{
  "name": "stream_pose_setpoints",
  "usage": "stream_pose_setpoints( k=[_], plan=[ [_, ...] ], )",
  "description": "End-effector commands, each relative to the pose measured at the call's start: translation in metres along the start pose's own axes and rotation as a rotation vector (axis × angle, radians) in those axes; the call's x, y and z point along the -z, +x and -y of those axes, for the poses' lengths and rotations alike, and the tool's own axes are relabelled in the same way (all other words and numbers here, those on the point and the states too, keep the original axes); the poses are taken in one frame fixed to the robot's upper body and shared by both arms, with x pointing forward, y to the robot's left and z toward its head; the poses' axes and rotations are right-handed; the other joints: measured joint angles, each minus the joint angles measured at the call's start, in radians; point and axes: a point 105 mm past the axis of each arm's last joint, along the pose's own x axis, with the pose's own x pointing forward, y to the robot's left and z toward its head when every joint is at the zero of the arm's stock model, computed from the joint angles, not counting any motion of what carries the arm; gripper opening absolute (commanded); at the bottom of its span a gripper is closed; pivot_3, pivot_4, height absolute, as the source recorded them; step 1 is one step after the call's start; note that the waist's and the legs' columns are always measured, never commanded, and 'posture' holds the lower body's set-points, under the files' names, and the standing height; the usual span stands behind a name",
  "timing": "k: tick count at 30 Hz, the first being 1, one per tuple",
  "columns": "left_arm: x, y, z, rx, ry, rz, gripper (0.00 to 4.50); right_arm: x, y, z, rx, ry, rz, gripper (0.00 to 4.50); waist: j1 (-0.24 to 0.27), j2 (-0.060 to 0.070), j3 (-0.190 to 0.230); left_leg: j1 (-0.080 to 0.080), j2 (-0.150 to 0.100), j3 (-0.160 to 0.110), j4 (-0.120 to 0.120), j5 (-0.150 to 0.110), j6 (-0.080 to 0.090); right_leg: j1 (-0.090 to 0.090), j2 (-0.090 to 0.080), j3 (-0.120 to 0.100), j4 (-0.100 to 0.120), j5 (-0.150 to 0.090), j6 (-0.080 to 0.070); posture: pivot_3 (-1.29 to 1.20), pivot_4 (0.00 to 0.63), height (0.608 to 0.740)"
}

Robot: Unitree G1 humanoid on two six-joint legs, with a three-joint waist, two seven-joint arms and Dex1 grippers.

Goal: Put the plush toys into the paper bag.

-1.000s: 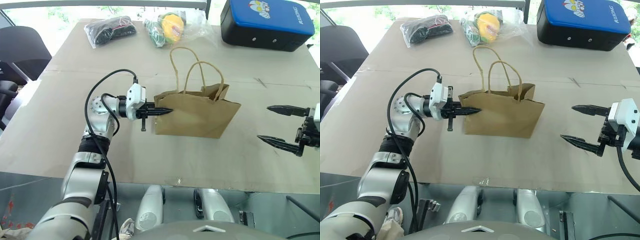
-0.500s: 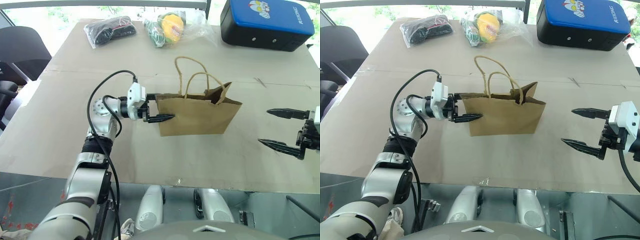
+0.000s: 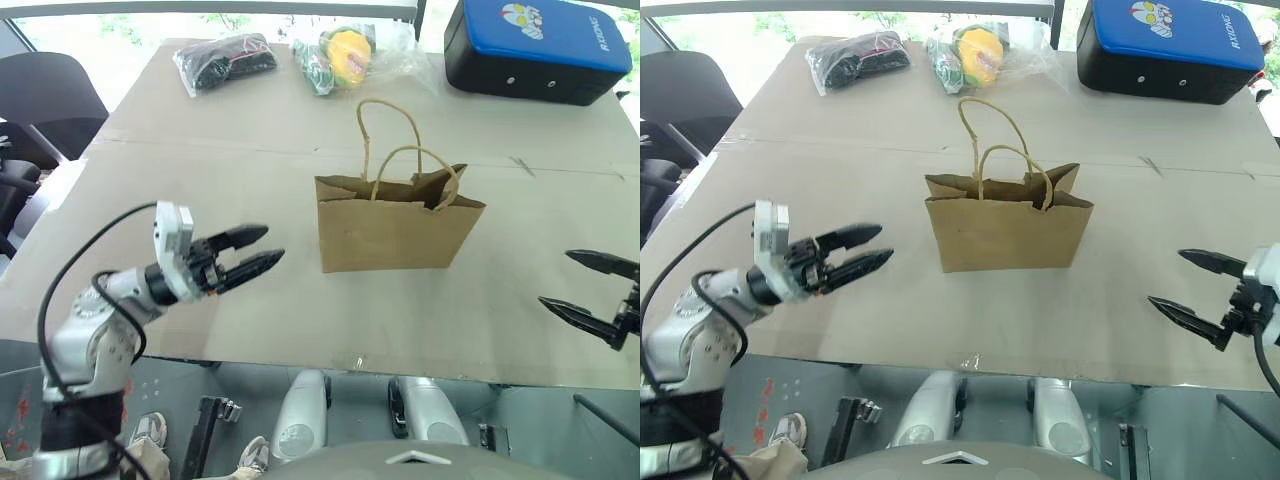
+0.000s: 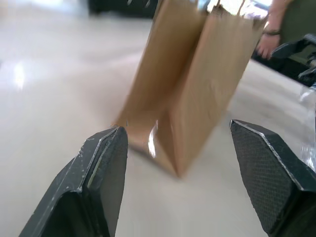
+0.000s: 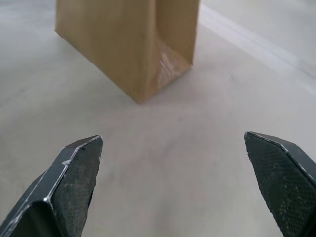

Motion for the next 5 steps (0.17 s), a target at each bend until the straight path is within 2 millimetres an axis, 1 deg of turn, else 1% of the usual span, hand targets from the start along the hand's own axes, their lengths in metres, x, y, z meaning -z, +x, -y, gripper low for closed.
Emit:
stream_pose_setpoints(
  k=[1, 3, 5],
  plan=[
    [0.001, -0.022, 0.004, -0.069, 0.033, -0.052, 3.57, -0.001, -0.017, 0.008, 0.065, -0.028, -0.01, 4.5, 0.0, 0.0, 0.0, 0.001, 0.0, 0.001, 0.0, 0.0, 0.0, 0.0, 0.0, 0.0, 0.0, 0.0, 0.0, 0.0, 0.15, 0.74],
    [0.007, -0.032, 0.005, -0.09, 0.02, -0.089, 3.57, 0.003, -0.022, 0.011, 0.077, -0.034, -0.035, 4.5, -0.001, 0.0, 0.0, 0.001, 0.0, 0.001, 0.0, 0.0, 0.0, 0.0, 0.0, 0.001, 0.0, 0.0, 0.0, 0.0, 0.15, 0.74],
    [0.009, -0.037, 0.004, -0.101, 0.021, -0.111, 3.57, 0.005, -0.024, 0.014, 0.078, -0.033, -0.049, 4.5, -0.001, 0.0, 0.0, 0.002, 0.001, 0.001, 0.0, 0.0, 0.0, 0.0, 0.001, 0.001, 0.0, -0.002, -0.004, 0.0, 0.15, 0.74]
  ],
)
